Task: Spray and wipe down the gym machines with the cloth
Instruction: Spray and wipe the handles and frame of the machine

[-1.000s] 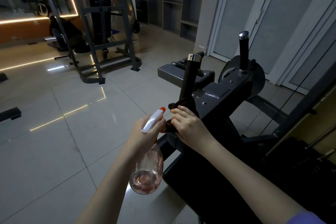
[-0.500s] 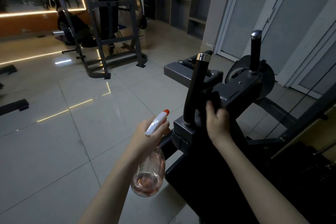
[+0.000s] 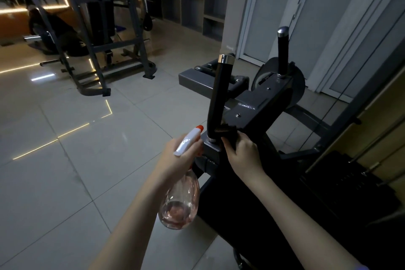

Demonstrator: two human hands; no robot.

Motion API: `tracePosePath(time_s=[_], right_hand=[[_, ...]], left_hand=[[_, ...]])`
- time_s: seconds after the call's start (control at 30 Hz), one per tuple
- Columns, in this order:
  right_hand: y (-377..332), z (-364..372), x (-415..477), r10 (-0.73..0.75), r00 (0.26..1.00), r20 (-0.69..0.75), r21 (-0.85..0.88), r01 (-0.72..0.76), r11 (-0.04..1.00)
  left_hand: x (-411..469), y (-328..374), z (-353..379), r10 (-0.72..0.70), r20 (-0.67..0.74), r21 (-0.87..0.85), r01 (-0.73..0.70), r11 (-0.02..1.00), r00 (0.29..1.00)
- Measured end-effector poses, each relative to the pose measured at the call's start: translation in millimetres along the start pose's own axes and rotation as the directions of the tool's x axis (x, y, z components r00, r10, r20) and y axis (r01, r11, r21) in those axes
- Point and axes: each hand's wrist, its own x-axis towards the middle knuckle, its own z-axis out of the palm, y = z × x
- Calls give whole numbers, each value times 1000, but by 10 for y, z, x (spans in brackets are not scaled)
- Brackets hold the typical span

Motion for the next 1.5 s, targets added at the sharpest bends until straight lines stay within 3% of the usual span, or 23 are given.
tracePosePath(time_s=[0.13, 0.23, 0.43, 0.57, 0.7, 0.77, 0.87, 0.93, 1.07, 1.17, 1.23, 1.5], right_hand=[[-78, -69, 218, 293, 952, -91, 200, -271, 942], [-169, 135, 153, 221, 975, 9, 149, -220, 964], [-72, 15, 0, 164, 986, 20, 75, -165, 983], [-8, -47, 47, 192, 981, -34, 83, -188, 979], [208, -222, 425, 285, 936, -208, 176, -251, 952], [400, -253, 616, 242, 963, -118, 148, -224, 963], [660, -217, 768, 59, 990, 126, -35, -55, 998], [792, -250, 865, -34, 984, 172, -42, 42, 998], [1005, -437, 1217, -165, 973, 160, -109, 183, 977], [1188, -526, 1498, -134, 986, 96, -105, 144, 984], [1281, -534, 1603, -104, 985, 135, -76, 115, 990], [1438, -478, 1705, -164, 976, 140, -15, 168, 986]], left_hand=[[-32, -5, -20, 54, 56, -25, -52, 998, 997], [-37, -45, -31, 62, 101, -45, -57, 997, 993], [-47, -179, -1, 8, 174, -46, 0, 999, 985], [-50, -191, 61, 45, 199, -69, -32, 997, 979], [-68, -97, 187, 33, 192, -71, -20, 997, 981], [-53, -37, 282, 12, 165, -64, -2, 998, 986], [-1, 73, 479, -10, 122, -40, 15, 999, 992], [52, 160, 635, -15, 77, -30, 17, 999, 997], [218, 362, 982, -16, -21, -67, 15, 998, 1000], [418, 531, 1229, -57, -89, -98, 48, 994, 994], [556, 604, 1351, -85, -110, -92, 75, 993, 990], [981, 618, 1560, -238, -310, -90, 221, 971, 920]])
